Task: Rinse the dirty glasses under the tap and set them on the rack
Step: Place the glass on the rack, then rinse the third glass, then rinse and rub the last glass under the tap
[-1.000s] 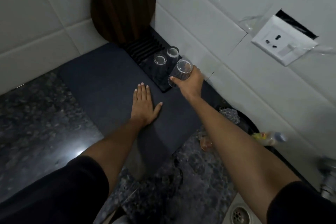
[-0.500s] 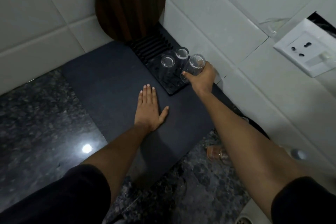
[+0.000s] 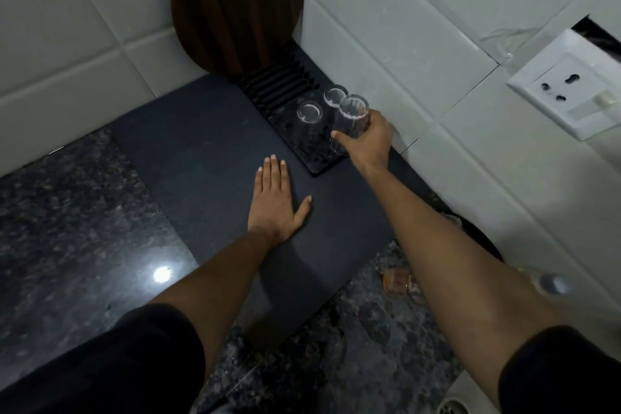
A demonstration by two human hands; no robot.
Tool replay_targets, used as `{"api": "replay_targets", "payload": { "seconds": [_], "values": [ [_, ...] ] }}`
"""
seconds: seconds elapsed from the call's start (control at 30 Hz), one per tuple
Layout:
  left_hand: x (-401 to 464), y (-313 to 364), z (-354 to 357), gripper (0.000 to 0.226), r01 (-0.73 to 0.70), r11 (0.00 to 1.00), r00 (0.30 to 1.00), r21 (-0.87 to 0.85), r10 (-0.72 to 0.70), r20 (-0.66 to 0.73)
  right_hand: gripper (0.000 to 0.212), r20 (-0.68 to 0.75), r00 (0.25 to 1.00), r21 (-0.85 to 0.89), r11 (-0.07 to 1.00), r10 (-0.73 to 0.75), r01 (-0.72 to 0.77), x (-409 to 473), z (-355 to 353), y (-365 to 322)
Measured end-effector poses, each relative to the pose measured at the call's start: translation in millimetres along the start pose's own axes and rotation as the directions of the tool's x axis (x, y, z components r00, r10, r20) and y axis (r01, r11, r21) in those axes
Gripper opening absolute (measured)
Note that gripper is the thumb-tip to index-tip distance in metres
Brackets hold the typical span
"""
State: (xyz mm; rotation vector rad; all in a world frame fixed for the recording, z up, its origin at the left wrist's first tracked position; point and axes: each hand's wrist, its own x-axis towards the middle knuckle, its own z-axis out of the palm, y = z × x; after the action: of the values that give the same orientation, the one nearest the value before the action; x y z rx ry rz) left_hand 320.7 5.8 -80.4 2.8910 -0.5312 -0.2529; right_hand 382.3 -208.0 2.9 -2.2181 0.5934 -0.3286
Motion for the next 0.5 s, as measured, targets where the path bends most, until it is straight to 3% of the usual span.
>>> {"api": "replay_targets", "payload": {
  "seconds": [0.3,0.5],
  "values": [
    [1,0,1,0.098,0.003,1.0,1.0,-0.001,-0.003,-0.008,0.062,0.042,0.999,-0.007,1.0,0.026,-0.026,-4,-3,1],
    [0,0,4,0.097,0.002,1.0,1.0,0.019,-0.002,-0.016,0.08,0.083,0.994,-0.006,0.997,0.075,-0.075,-14,-15,3]
  ]
}}
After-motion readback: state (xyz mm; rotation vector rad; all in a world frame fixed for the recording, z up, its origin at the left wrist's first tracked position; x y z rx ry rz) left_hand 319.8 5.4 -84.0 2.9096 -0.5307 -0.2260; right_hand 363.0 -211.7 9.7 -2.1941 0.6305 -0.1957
